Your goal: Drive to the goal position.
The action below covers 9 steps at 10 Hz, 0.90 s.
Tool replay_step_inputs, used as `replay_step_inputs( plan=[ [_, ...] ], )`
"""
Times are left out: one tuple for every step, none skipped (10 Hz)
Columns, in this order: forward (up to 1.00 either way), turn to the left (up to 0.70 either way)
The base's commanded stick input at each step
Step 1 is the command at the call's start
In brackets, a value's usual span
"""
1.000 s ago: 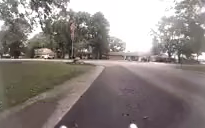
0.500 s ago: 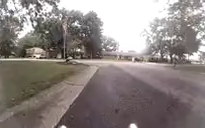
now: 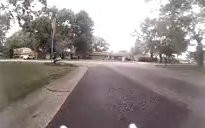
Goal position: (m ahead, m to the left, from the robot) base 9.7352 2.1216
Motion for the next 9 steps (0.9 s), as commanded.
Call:
replay_step_inputs(
  plan=[
    [0.7,0.0],
    [0.7,0.0],
    [0.7,0.0],
    [0.7,0.0],
    [0.7,0.0],
    [0.7,0.0],
    [0.7,0.0],
    [0.7,0.0],
    [0.7,0.0]
  ],
)
